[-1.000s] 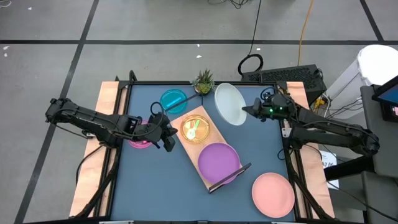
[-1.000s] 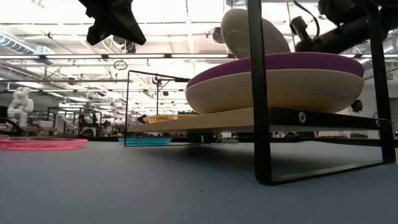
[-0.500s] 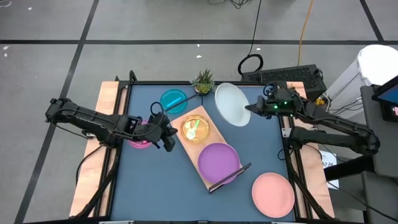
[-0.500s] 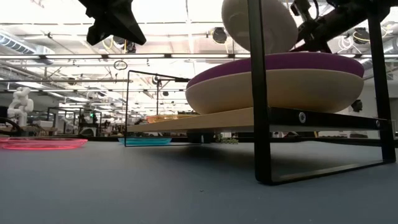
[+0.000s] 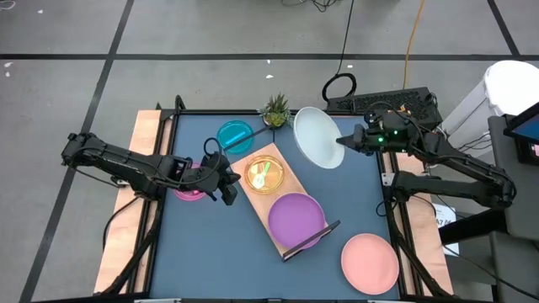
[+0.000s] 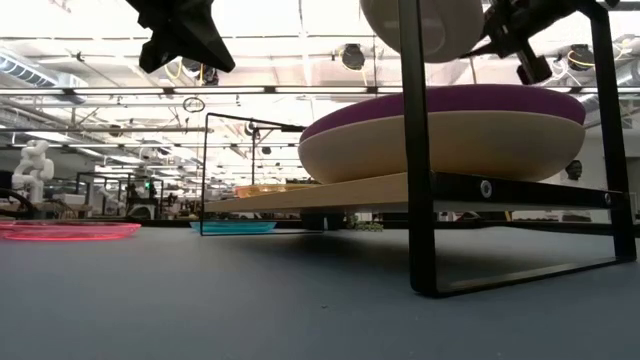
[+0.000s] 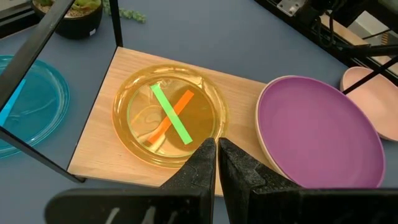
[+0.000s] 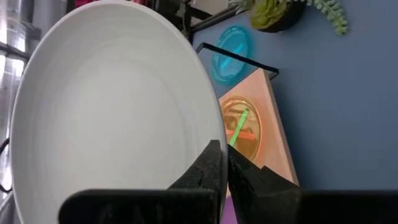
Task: Place and stack plates onto a shelf
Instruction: Stack the large light gray plate on the large violet plate on the shelf
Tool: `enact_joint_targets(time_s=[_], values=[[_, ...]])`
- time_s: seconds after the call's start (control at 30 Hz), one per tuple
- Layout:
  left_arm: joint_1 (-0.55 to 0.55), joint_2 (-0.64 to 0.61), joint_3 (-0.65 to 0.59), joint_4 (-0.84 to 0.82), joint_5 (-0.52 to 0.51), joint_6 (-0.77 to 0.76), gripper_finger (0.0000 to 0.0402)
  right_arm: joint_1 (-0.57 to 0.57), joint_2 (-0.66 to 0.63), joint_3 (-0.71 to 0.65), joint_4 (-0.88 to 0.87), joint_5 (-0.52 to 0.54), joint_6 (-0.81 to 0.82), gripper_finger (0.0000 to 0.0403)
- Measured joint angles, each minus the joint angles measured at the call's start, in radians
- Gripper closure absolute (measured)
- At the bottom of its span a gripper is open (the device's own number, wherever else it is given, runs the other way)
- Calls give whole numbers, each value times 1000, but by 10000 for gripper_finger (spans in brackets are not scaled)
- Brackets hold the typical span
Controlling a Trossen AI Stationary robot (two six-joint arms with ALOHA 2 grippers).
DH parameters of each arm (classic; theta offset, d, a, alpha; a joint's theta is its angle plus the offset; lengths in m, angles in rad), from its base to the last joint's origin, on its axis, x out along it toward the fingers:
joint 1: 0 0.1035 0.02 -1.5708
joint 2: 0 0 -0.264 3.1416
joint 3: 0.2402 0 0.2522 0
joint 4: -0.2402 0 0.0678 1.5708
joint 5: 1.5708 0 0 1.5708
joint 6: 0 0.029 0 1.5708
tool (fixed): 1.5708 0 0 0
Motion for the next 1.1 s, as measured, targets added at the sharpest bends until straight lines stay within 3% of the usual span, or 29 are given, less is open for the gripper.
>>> enact_joint_targets(time_s=[0.67,1.1], values=[[0,0,0,1,-1,-17,378,221,193,39,-8,-6,-17,403],[0,0,0,1,0,-19,378,330,290,38,37,69,-109,403]])
